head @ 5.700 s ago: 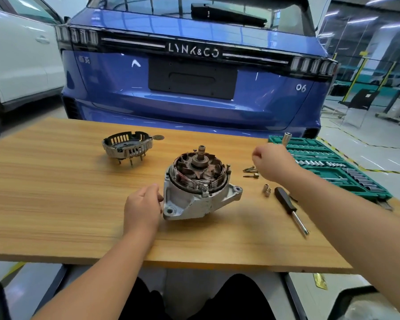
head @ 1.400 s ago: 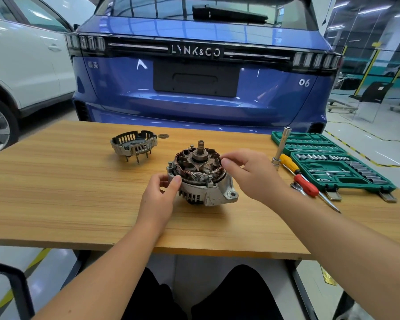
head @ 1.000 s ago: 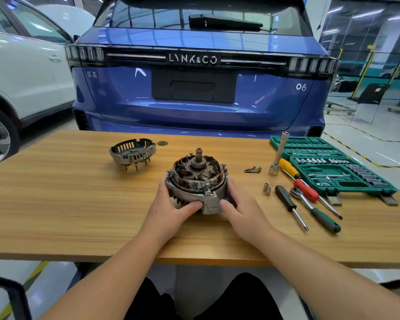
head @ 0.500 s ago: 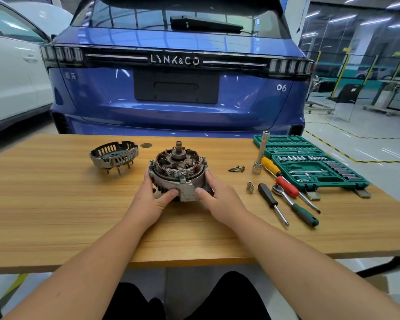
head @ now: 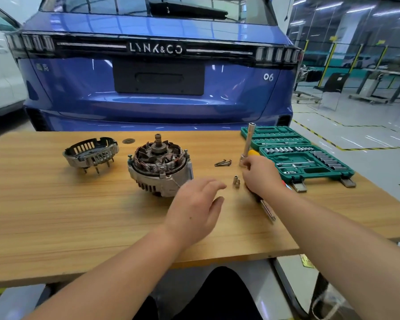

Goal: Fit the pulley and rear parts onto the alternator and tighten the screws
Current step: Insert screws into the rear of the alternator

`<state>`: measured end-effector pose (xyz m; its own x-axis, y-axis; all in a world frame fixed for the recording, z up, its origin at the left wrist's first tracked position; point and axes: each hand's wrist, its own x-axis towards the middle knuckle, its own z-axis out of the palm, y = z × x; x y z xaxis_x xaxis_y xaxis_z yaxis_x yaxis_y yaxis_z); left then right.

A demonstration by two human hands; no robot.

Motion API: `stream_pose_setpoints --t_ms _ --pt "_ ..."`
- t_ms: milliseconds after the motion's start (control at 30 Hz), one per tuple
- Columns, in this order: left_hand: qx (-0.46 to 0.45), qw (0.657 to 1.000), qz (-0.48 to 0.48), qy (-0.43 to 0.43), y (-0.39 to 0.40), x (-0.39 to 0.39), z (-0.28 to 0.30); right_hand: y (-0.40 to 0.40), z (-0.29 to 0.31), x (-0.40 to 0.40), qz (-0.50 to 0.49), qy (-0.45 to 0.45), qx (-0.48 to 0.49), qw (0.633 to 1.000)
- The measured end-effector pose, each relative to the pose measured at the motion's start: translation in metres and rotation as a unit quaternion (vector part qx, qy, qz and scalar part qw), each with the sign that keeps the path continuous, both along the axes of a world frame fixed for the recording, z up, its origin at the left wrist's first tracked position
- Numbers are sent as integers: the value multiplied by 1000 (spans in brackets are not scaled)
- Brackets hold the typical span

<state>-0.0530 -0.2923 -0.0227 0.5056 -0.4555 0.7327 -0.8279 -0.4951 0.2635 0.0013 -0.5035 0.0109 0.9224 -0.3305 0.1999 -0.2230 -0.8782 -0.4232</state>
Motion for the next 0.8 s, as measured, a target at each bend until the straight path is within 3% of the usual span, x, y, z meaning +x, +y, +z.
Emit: stream_pose_setpoints --t_ms 67,167,300,400,533,667,800 --pt "33 991 17 127 -35 7 3 -9 -1 -3 -16 95 -60 994" --pt "45 951 89 294 -71 35 1 -12 -4 -12 -1 177 -135 975" --pt "34 907 152 391 -93 72 -8 -14 -8 -17 24 206 -149 967" --pt "54 898 154 408 -98 92 -14 -24 -13 -16 5 171 -61 983" --pt "103 900 140 400 -104 107 -18 -40 -16 -12 -13 79 150 985" --pt "100 911 128 379 -109 111 -22 -47 -10 -6 -13 -18 327 945" --pt "89 919 134 361 -108 109 -24 -47 2 -5 7 -67 435 898"
